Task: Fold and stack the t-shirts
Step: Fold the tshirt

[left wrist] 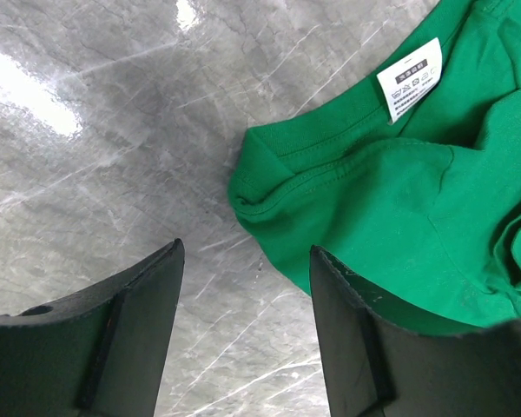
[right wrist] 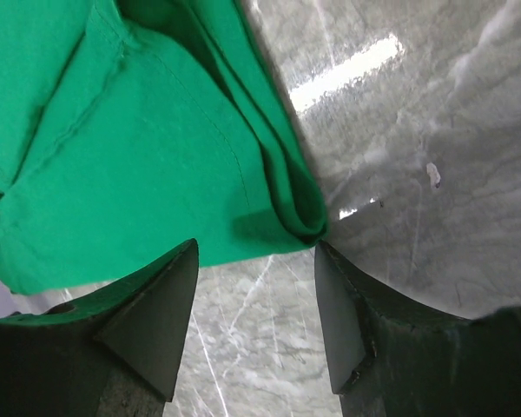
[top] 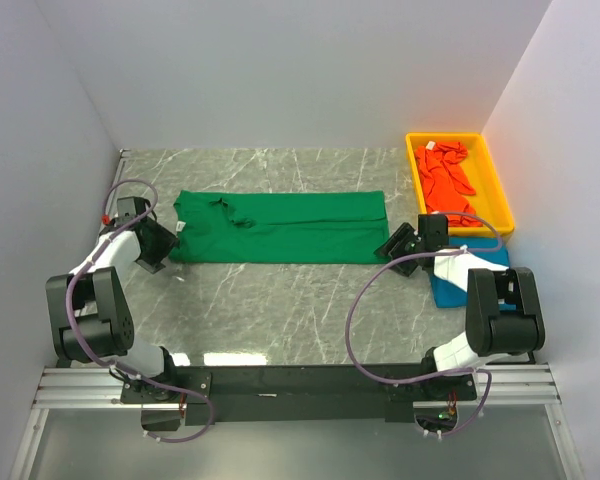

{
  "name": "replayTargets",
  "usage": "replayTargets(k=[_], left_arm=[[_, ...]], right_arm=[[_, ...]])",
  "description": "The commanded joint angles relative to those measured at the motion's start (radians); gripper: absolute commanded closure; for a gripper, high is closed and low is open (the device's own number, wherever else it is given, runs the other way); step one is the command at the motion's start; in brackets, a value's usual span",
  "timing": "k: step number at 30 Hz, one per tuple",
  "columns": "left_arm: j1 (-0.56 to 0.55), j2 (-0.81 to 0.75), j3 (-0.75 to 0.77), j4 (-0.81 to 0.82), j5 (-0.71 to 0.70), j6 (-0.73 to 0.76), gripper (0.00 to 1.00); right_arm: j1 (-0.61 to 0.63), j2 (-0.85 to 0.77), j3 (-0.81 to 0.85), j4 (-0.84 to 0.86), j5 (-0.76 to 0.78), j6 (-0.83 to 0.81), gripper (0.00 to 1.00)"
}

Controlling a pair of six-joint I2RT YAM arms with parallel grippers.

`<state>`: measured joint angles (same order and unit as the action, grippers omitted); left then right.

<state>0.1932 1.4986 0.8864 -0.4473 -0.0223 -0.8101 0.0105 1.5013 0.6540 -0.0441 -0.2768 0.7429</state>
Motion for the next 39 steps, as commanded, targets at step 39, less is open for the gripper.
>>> replayTargets(k=[39], left_arm=[[-0.018,0.107,0.069,-0.011,-0.030,-0.024,0.45]], right_arm=[[-0.006,0.045,0.029,-0.025,0.077,0.049,0.63]])
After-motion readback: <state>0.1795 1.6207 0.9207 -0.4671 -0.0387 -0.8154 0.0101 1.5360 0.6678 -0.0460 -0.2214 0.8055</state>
